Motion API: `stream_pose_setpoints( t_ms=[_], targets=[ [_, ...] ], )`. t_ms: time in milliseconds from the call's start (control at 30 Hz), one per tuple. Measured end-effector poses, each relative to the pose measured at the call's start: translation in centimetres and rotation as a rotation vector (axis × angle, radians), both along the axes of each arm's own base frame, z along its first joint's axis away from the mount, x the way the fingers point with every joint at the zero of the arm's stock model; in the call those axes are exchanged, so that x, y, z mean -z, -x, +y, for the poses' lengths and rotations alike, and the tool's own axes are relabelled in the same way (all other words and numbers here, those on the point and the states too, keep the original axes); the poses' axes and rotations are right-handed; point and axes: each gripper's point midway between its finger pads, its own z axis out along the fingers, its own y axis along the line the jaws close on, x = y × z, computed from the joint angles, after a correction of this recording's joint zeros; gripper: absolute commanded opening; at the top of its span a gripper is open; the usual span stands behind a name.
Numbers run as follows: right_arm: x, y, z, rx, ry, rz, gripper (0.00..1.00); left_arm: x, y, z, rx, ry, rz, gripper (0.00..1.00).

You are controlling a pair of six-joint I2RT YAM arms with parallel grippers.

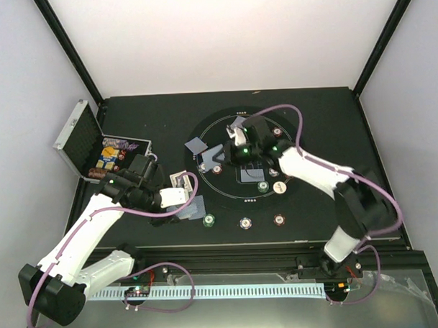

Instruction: Distribute texas hold em gaming equipment

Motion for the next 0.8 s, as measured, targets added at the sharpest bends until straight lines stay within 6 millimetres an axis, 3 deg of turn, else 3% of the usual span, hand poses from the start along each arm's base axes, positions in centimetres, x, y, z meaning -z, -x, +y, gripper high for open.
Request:
stream_pose_setpoints(
  t_ms=[200,300,433,500,633,800],
  targets=[
    [2.4,-8.8,4.3,-0.009,0.035,-0.002,0.01,0.0,0.0,0.0,-0.005,0.000,0.004,0.02],
    [5.6,-12.5,6.6,-0.012,0.061,0.025,0.01,0.0,0.1,0.0,-0.007,0.000,0.006,0.02],
    [9.8,-16.0,8.8,-0.005,0.085,0.068,0.02,0.0,0.2,0.1,-0.012,-0.001,0.012,0.02],
    [11.6,-17.1,9.4,0.001,0.093,0.092,0.07,0.0,0.2,0.1,-0.013,-0.002,0.015,0.02],
    [14.0,-18.0,9.9,0.014,0.109,0.134,0.27,0.0,0.4,0.2,-0.012,-0.004,0.020,0.02],
    [13.6,-17.7,9.3,0.019,0.117,0.144,0.40,0.0,0.5,0.2,-0.012,-0.004,0.019,0.02]
  ],
)
